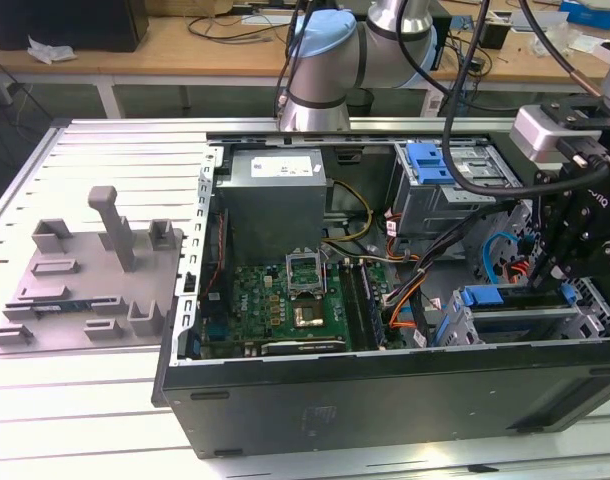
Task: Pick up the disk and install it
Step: 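Insert the first disk wire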
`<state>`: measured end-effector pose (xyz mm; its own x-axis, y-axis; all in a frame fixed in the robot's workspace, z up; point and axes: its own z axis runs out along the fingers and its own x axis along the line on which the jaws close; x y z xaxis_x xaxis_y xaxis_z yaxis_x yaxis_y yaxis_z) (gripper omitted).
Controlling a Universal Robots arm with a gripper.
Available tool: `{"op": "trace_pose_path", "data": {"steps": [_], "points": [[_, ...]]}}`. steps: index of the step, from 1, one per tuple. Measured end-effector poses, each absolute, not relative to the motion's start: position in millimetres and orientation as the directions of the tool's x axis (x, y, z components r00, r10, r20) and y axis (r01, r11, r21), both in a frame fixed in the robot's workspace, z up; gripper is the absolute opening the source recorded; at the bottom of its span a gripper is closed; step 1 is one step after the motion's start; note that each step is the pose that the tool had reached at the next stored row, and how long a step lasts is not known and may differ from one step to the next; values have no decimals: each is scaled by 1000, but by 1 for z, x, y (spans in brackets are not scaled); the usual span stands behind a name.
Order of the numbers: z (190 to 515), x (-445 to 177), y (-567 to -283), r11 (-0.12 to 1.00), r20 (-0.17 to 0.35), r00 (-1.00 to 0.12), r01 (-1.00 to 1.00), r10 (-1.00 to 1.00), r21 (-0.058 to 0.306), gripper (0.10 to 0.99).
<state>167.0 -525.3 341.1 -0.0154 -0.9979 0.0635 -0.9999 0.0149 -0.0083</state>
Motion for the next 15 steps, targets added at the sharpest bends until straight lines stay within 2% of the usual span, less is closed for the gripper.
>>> {"op": "trace_pose_path", "data": {"steps": [15], "points": [[348,167,-525,15,64,-15,-1000,-998,-8,169]]}}
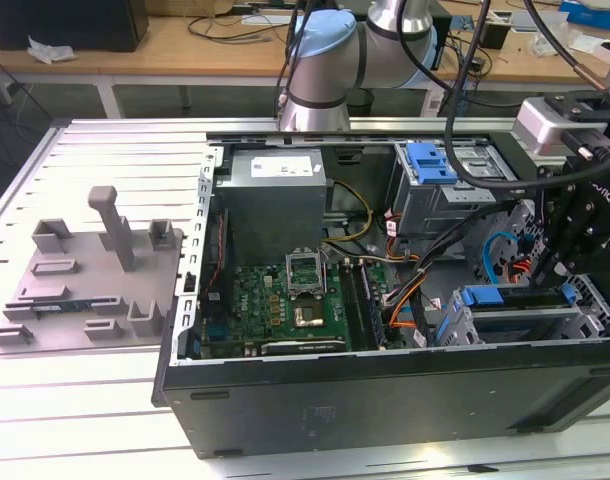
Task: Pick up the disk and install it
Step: 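Insert the first disk wire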
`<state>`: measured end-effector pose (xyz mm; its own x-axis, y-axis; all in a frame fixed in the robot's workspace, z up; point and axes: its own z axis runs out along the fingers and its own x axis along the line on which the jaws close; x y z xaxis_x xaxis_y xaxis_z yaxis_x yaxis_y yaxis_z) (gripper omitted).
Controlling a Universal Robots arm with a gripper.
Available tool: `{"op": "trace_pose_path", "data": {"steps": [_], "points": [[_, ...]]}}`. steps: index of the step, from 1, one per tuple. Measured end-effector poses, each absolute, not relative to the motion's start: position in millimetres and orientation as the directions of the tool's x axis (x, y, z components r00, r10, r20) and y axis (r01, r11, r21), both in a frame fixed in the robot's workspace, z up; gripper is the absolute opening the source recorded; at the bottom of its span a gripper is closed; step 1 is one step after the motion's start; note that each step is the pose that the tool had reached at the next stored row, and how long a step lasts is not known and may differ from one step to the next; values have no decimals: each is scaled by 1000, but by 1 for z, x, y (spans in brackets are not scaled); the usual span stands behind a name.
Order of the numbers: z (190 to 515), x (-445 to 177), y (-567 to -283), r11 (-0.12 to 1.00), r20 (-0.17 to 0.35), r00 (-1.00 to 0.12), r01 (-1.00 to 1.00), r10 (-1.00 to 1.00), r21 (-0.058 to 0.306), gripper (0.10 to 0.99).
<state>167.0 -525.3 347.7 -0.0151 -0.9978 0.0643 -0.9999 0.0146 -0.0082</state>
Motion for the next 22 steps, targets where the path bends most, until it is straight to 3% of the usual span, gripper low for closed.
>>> {"op": "trace_pose_path", "data": {"steps": [22], "points": [[347,167,-523,14,65,-15,-1000,-998,-8,169]]}}
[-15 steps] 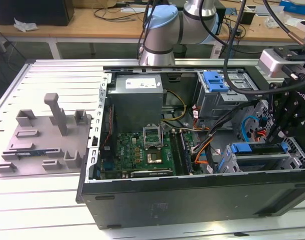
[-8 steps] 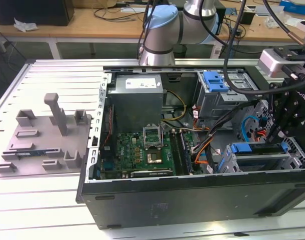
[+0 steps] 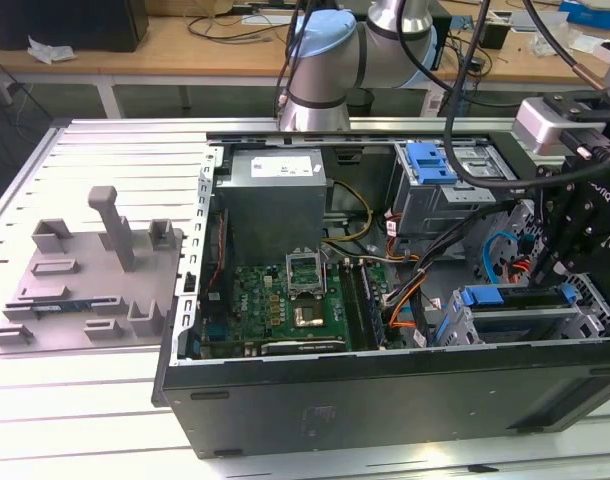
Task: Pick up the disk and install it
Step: 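Insert the first disk wire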
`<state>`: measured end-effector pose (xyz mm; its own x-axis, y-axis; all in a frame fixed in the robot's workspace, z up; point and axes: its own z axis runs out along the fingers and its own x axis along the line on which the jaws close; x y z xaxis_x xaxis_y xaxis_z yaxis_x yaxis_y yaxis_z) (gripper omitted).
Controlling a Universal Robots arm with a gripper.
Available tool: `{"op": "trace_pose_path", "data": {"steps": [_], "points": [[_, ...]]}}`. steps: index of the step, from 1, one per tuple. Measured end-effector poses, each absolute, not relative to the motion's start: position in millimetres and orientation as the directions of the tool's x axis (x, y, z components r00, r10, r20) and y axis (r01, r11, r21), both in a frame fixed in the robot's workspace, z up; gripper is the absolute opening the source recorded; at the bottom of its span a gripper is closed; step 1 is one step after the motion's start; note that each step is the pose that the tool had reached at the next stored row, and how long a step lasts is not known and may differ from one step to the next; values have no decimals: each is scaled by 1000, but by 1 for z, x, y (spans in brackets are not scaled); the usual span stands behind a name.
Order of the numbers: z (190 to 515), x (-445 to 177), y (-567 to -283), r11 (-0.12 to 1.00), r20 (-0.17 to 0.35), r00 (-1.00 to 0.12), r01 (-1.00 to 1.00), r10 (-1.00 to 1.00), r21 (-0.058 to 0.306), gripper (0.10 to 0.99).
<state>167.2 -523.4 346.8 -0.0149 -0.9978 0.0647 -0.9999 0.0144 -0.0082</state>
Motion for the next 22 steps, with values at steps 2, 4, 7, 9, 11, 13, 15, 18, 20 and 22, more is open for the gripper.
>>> {"op": "trace_pose_path", "data": {"steps": [2,4,7,9,11,13,15,18,20,22], "points": [[346,167,-523,15,65,-15,-1000,-998,-8,169],[346,167,-522,15,65,-15,-1000,-998,-8,169],[346,167,-522,15,65,-15,-1000,-998,-8,169],[345,167,-522,15,65,-15,-1000,-998,-8,169],[345,167,-522,15,65,-15,-1000,-998,-8,169],[344,167,-522,15,65,-15,-1000,-998,-8,169],[343,167,-522,15,65,-15,-1000,-998,-8,169],[342,167,-522,15,65,-15,-1000,-998,-8,169],[342,167,-522,15,65,-15,-1000,-998,-8,169],[341,167,-522,15,65,-15,-1000,-998,-8,169]]}}
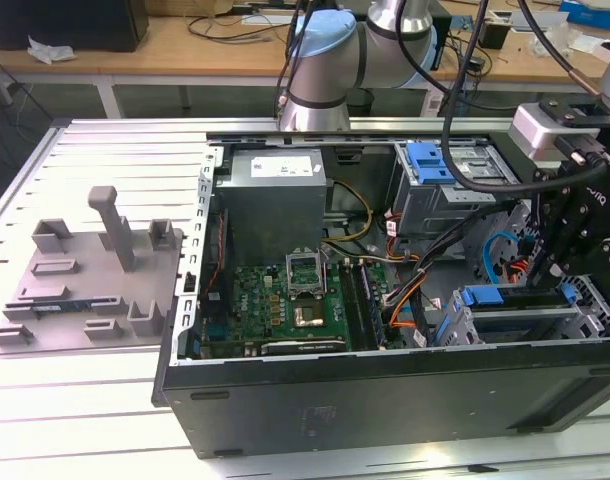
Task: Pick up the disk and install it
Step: 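Insert the first disk wire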
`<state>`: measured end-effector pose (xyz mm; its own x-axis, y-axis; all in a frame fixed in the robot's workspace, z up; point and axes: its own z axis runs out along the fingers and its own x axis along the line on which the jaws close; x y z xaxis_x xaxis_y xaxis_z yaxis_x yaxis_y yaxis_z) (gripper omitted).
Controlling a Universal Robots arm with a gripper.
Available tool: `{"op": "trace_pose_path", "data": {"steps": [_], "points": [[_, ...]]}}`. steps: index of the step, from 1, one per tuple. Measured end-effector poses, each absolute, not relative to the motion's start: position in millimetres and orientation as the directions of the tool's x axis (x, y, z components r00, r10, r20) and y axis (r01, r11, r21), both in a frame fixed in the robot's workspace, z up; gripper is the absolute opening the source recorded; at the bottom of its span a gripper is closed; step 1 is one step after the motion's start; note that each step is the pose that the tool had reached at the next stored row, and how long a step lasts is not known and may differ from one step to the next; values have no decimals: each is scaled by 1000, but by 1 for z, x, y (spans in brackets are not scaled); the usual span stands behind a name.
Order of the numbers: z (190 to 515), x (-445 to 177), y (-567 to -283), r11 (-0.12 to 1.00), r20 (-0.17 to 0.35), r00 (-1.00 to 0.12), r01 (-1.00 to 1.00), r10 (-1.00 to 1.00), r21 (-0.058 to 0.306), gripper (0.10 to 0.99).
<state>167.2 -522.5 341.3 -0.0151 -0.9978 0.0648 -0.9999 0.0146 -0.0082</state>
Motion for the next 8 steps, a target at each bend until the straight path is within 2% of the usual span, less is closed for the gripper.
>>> {"op": "trace_pose_path", "data": {"steps": [8], "points": [[340,167,-523,15,65,-15,-1000,-998,-8,169]]}}
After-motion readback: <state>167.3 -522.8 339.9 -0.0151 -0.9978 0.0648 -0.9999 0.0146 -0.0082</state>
